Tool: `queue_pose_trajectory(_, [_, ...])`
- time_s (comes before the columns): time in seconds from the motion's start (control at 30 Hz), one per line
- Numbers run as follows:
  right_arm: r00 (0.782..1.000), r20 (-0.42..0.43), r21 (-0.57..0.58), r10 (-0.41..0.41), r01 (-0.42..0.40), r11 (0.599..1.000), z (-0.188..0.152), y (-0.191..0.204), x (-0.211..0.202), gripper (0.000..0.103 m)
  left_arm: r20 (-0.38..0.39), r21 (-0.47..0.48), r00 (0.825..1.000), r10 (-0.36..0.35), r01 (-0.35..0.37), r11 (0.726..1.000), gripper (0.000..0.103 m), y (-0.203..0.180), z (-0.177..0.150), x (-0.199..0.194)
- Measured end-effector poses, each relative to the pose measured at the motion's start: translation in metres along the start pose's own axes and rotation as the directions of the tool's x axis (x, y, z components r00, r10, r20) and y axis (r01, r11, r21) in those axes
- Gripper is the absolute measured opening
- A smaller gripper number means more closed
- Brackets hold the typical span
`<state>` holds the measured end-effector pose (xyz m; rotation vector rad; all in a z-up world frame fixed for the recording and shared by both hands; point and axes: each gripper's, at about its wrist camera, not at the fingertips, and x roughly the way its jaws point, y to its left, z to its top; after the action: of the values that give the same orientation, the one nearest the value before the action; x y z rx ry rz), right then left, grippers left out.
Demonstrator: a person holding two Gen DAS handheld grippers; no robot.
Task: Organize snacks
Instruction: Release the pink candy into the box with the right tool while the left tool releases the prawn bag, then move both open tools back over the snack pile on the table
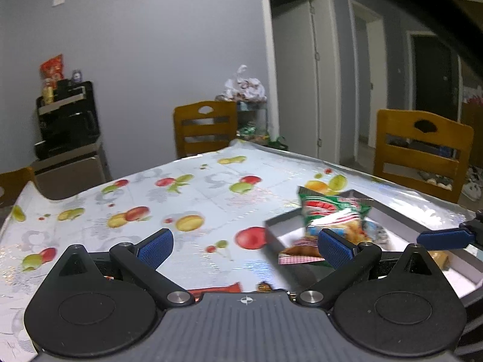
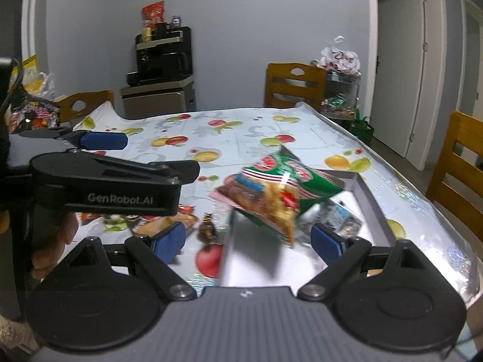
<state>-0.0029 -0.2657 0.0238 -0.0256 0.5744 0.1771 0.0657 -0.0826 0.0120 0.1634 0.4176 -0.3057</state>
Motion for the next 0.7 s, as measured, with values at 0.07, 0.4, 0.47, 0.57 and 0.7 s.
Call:
queue_pose_trajectory(0.07, [1.000, 0.004, -0.019, 0.014, -0.014, 1.000, 0.001, 0.012, -0.001, 0.092, 0.011, -0.019, 1.000, 0.016, -0.015, 1.000, 0.103, 0.012, -0.001, -0.004])
queue_pose_trajectory(0.4, [0.998, 0.028, -0.061, 0.057, -0.055, 0.997, 0.018, 0.056, -0.001, 0.092, 0.040, -0.066, 0.994, 0.102, -0.099, 0.993, 0.103, 0.064, -0.004, -0.017])
queue_pose_trajectory(0.47, [0.997, 0.036, -0.057, 0.070, -0.067, 0.996, 0.024, 0.063, -0.001, 0.092, 0.049, -0.062, 0.992, 0.119, -0.115, 0.991, 0.103, 0.071, -0.003, -0.019])
queue_pose_trajectory(0.57, [0.995, 0.056, -0.057, 0.078, -0.074, 0.996, 0.031, 0.072, 0.000, 0.092, 0.072, -0.089, 0.987, 0.145, -0.138, 0.986, 0.103, 0.082, -0.003, -0.022])
queue_pose_trajectory(0.7, [0.996, 0.054, -0.065, 0.073, -0.070, 0.995, 0.036, 0.083, 0.004, 0.092, 0.047, -0.230, 0.989, 0.137, -0.122, 0.966, 0.103, 0.114, -0.006, -0.019])
